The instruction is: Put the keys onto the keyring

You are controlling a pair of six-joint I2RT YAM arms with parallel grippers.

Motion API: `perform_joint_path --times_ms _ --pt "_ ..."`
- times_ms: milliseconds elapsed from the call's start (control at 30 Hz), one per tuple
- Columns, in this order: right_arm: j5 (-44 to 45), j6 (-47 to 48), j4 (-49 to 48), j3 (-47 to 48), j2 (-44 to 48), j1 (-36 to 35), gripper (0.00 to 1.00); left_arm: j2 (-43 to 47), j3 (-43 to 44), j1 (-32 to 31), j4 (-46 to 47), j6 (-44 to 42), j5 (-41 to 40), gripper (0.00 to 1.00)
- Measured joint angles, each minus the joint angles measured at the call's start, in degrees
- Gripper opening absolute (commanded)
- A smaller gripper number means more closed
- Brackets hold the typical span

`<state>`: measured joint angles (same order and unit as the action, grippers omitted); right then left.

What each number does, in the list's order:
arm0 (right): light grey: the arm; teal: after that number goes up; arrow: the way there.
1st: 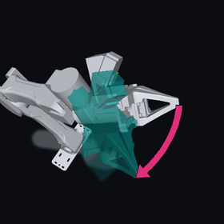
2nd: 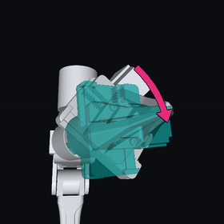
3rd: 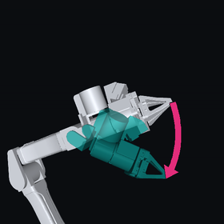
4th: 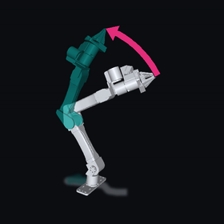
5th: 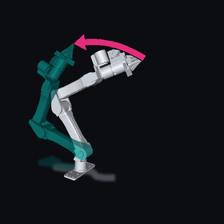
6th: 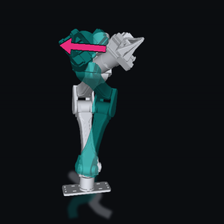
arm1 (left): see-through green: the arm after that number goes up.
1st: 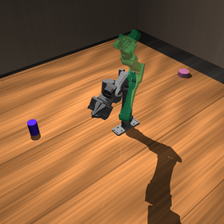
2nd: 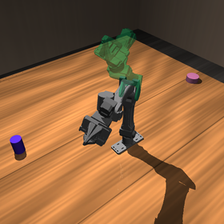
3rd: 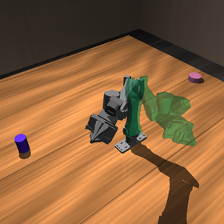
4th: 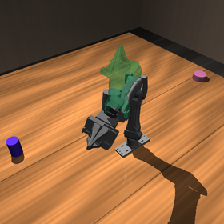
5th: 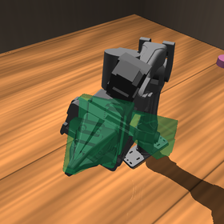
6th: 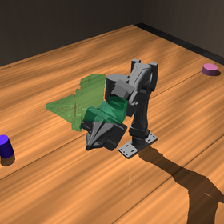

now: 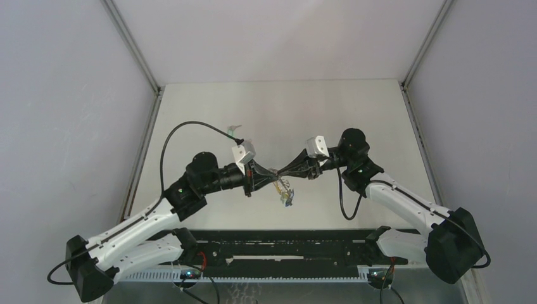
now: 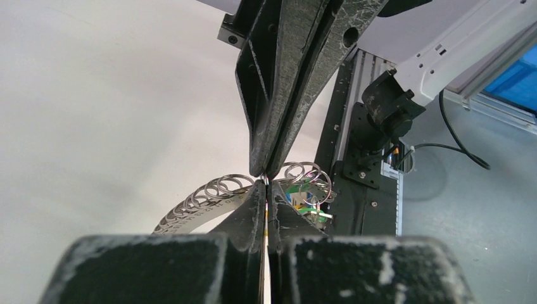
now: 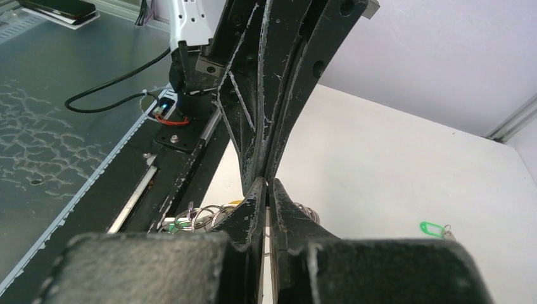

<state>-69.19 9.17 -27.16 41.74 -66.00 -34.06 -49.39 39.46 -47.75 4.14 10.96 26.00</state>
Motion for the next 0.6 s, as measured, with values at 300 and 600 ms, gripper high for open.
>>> perform_joint_path --times_ms 300,600 --pt "8.57 3.39 6.47 0.26 2.97 -0.07 0.24 1.73 0.13 -0.22 -5.35 8.20 -13.11 0.00" --pt "21.29 8.07 11.43 0.15 7.15 -7.02 0.30 0.61 2.51 -0.20 -16.98 29.31 -30.53 0.00"
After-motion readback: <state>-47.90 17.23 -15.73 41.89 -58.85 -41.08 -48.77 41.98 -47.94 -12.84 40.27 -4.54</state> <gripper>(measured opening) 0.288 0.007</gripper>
